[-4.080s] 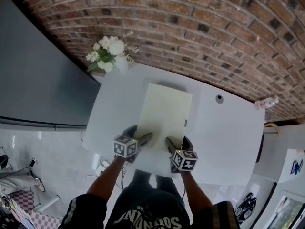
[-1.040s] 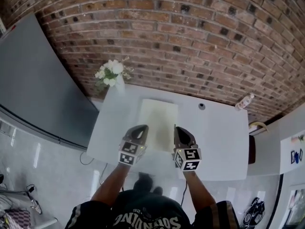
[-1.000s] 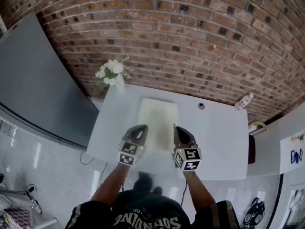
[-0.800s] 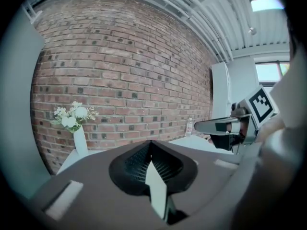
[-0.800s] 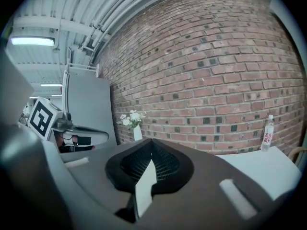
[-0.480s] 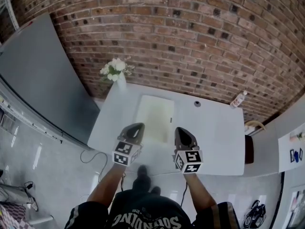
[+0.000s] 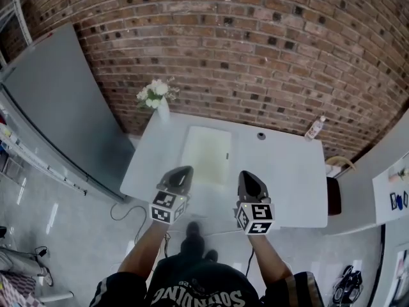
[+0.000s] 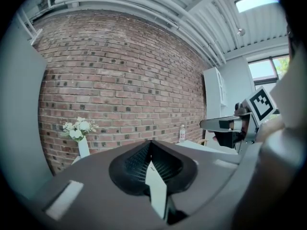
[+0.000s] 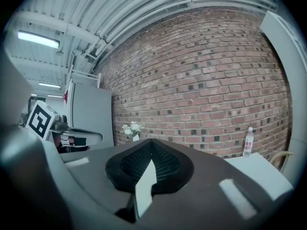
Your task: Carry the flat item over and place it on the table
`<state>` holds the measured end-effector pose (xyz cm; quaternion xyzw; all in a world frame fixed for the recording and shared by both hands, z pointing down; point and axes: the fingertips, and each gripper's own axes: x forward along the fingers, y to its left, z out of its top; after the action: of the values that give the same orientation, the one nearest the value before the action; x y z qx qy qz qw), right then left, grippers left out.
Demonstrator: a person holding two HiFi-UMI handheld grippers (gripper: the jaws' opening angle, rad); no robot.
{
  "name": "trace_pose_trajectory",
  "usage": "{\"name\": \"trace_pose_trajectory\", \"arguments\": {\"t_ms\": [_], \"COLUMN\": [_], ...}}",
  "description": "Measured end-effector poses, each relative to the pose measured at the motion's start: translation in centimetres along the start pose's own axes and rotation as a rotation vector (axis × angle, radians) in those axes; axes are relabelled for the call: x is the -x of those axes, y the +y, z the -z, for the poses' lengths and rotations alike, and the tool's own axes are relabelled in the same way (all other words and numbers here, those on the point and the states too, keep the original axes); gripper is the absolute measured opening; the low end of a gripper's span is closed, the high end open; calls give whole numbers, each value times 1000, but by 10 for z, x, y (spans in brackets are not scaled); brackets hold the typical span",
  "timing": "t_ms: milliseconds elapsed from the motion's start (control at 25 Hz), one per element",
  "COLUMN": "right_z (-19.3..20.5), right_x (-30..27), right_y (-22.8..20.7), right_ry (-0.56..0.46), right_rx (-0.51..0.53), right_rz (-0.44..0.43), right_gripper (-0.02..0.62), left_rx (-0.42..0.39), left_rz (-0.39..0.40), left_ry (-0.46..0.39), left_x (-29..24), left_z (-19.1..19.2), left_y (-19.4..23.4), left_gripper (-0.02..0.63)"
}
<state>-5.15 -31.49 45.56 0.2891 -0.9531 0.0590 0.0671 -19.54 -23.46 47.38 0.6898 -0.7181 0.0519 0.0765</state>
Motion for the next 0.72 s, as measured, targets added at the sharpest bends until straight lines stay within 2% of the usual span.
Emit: {"name": "trace_pose_trajectory", "arguments": {"t_ms": [240, 720], "right_z": [-6, 0], "right_x": [18, 38], "right_y": [3, 1], "right_ry": [-22, -20], "right_rx": [44, 10], "right_rz": [2, 17], "right_gripper": [0, 0], "left_rx": [4, -9], "left_rz": [16, 36], "left_ry": [-14, -11], "left_x": [7, 16], "left_z": [0, 4], "left_y": [-14, -31], "left_gripper": [8, 8]}}
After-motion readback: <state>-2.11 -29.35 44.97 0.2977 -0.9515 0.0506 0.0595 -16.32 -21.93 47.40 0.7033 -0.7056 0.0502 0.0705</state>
